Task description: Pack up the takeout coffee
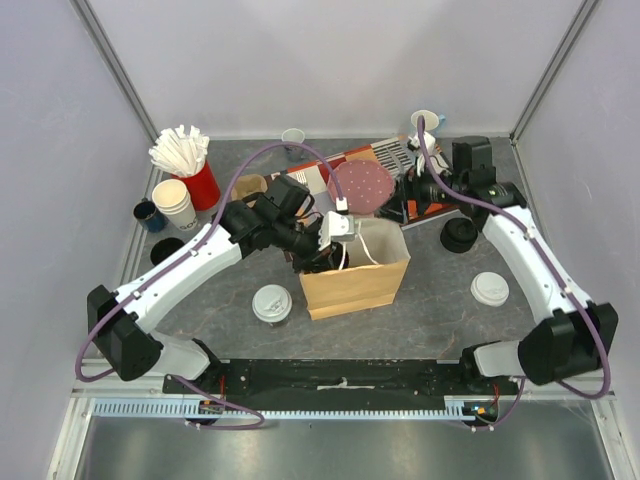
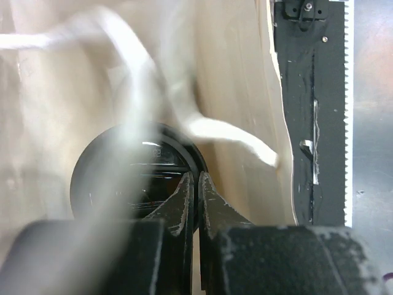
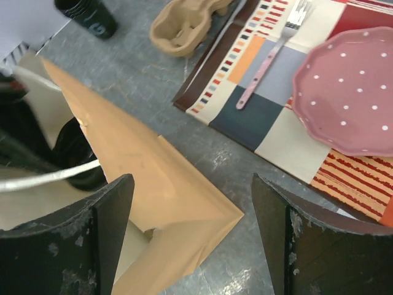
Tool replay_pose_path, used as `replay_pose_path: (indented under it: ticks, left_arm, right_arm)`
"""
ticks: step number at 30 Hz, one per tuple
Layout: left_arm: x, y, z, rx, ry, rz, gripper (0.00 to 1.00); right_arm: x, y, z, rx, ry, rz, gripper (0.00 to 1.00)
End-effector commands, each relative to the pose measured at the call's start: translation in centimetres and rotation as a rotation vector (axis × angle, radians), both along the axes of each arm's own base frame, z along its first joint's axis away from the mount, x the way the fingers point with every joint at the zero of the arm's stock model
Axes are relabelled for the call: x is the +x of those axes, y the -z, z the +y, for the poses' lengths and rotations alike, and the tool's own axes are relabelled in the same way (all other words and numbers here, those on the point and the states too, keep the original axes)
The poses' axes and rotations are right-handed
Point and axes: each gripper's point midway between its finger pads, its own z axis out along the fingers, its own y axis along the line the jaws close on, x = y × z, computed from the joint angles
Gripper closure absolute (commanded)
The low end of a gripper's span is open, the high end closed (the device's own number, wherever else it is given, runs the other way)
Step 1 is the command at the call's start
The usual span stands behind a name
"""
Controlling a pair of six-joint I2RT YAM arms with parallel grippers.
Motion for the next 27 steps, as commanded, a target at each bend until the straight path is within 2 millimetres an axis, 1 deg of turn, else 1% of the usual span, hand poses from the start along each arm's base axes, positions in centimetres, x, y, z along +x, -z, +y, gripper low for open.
replay_pose_path:
  ticks: [1, 3, 4, 7, 9, 11, 12, 13, 15, 16, 19, 20, 22, 23, 24, 25, 26, 27]
  left_arm:
    - [-1.7, 2.1, 0.6, 0.022, 0.052, 0.071, 0.98]
    - [-1.5, 2.4, 0.6, 0.037, 0.054, 0.069, 0.98]
    - [-1.4, 2.6, 0.7, 0.047, 0.057, 0.07, 0.98]
    - [-1.6, 2.3, 0.6, 0.048, 0.078, 0.065, 0.98]
    - [-1.8, 2.7, 0.7, 0.056, 0.085, 0.066, 0.98]
    - [-1.8, 3.3, 0.8, 0.069, 0.086, 0.068, 0.98]
    - [-1.8, 3.6, 0.8, 0.076, 0.084, 0.075, 0.98]
    - [-1.8, 3.8, 0.9, 0.087, 0.075, 0.081, 0.98]
    - [-1.4, 3.9, 0.8, 0.093, 0.059, 0.085, 0.98]
    - [-1.4, 3.8, 0.7, 0.095, 0.044, 0.094, 0.98]
    - [-1.2, 3.6, 0.5, 0.095, 0.024, 0.101, 0.98]
    - [-1.1, 3.5, 0.6, 0.094, 0.02, 0.1, 0.98]
    - [-0.9, 3.2, 0.6, 0.093, 0.001, 0.099, 0.98]
    - [-0.9, 3.1, 0.6, 0.091, -0.003, 0.097, 0.98]
    - [-0.8, 2.7, 0.6, 0.086, -0.006, 0.094, 0.98]
    - [-1.0, 2.6, 0.7, 0.087, -0.002, 0.095, 0.98]
    - [-1.1, 2.5, 0.7, 0.083, 0.002, 0.092, 0.98]
    - [-1.2, 2.4, 0.9, 0.084, 0.004, 0.091, 0.98]
  right_arm:
    - [-3.5, -3.6, 0.3, 0.024, -0.141, -0.225, 0.14]
    - [-3.4, -4.4, 0.1, 0.021, -0.138, -0.273, 0.13]
    - [-3.5, -5.1, 0.2, 0.024, -0.14, -0.302, 0.12]
    - [-3.6, -6.5, 0.4, 0.035, -0.179, -0.356, 0.11]
    - [-4.1, -6.0, 0.8, 0.022, -0.206, -0.364, 0.11]
    - [-4.1, -4.1, 1.5, -0.046, -0.225, -0.379, 0.12]
    - [-3.8, -3.1, 1.7, -0.078, -0.233, -0.378, 0.12]
    - [-3.5, -2.8, 2.0, -0.098, -0.241, -0.386, 0.12]
    - [-2.6, -1.7, 2.6, -0.154, -0.248, -0.39, 0.14]
    - [-2.3, -1.7, 2.8, -0.165, -0.248, -0.398, 0.14]
    - [-2.2, -0.4, 3.5, -0.196, -0.291, -0.377, 0.23]
    - [-2.6, 0.4, 3.3, -0.217, -0.308, -0.358, 0.31]
    - [-3.3, 1.5, 2.7, -0.253, -0.318, -0.326, 0.44]
    - [-3.4, 1.7, 2.3, -0.266, -0.311, -0.328, 0.51]
    - [-3.9, 1.0, 1.9, -0.276, -0.301, -0.364, 0.56]
    - [-4.0, 1.6, 1.4, -0.298, -0.286, -0.361, 0.6]
    - [-4.2, 1.5, 1.0, -0.309, -0.273, -0.365, 0.67]
    - [-4.7, 1.0, 0.6, -0.314, -0.262, -0.381, 0.7]
